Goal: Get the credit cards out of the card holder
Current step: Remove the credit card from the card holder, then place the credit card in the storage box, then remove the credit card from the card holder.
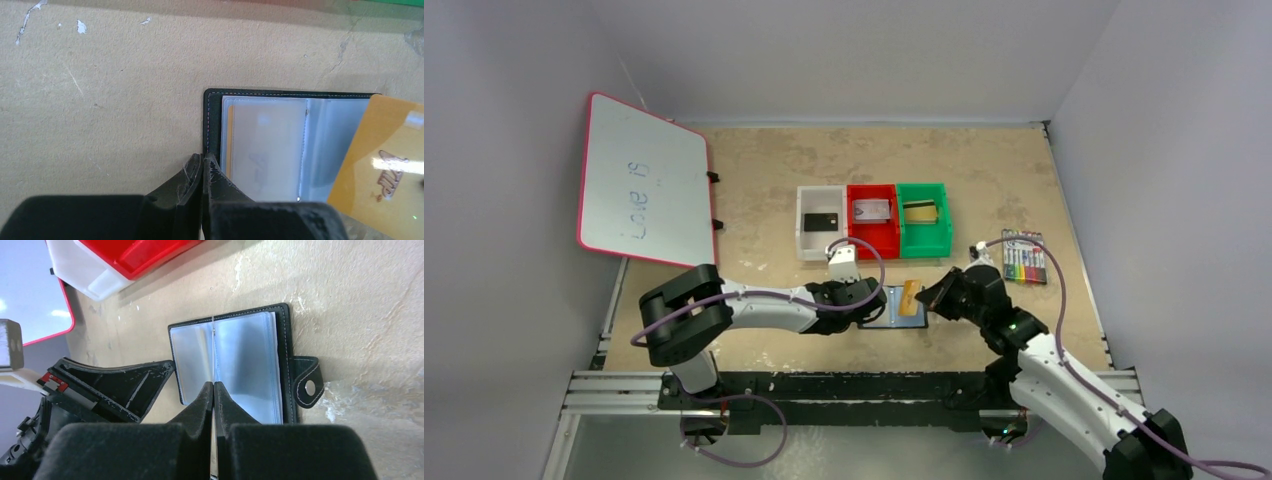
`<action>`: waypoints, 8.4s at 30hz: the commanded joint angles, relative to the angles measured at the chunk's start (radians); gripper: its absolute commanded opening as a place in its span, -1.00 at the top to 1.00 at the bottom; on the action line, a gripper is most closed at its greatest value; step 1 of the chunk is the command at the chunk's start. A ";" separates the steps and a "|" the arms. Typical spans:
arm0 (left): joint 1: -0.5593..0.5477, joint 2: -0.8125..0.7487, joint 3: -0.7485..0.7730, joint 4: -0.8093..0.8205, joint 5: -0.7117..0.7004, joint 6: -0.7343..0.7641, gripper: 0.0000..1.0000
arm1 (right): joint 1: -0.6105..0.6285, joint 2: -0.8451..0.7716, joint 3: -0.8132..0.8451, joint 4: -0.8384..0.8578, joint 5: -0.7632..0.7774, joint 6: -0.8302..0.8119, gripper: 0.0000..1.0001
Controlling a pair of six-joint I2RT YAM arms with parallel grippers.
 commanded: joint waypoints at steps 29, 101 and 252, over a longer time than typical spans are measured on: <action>0.005 -0.249 -0.104 0.011 -0.046 0.042 0.94 | -0.086 0.486 0.314 0.658 0.191 -1.681 1.00; 0.079 -0.623 -0.223 -0.197 -0.117 0.071 0.73 | -0.248 0.977 0.783 0.118 -0.234 -2.085 0.36; 0.091 0.101 0.026 0.684 0.406 -0.012 -0.13 | 0.208 -0.032 0.091 -0.162 0.350 0.156 0.03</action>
